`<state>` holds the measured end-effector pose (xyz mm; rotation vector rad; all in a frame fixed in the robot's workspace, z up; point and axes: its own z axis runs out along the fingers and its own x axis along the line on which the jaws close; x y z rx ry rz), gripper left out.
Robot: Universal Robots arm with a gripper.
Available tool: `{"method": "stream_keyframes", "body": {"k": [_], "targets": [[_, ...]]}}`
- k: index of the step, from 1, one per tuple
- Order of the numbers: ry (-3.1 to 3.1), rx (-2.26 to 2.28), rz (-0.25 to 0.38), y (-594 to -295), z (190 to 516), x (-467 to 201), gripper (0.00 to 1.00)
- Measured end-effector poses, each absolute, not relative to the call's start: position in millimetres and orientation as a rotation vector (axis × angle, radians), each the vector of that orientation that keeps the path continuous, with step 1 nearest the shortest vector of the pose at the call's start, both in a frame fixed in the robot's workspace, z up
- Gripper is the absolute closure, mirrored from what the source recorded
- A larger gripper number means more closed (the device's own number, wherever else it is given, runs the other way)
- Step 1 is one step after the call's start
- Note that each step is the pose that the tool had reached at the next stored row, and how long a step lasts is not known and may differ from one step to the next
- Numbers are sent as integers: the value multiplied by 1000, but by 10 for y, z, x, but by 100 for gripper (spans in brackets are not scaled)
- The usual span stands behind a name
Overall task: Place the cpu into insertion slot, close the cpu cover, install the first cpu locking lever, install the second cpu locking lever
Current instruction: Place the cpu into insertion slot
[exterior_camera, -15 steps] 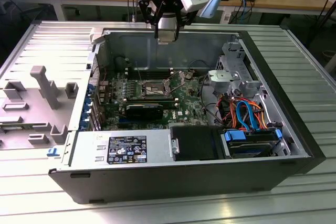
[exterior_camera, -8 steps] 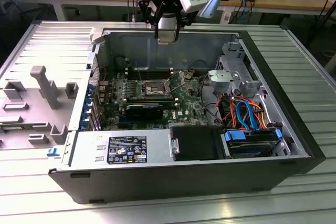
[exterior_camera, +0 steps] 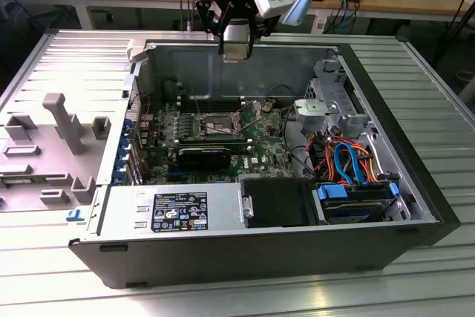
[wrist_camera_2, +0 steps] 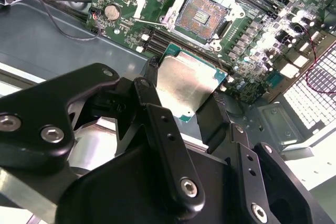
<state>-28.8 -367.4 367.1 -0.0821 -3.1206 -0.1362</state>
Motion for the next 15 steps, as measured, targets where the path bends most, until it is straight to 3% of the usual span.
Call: {"method": "stream_keyframes", "body": {"k": [15], "targets": [[-3119,-170,-135,-3694,3662,-288,46]]}}
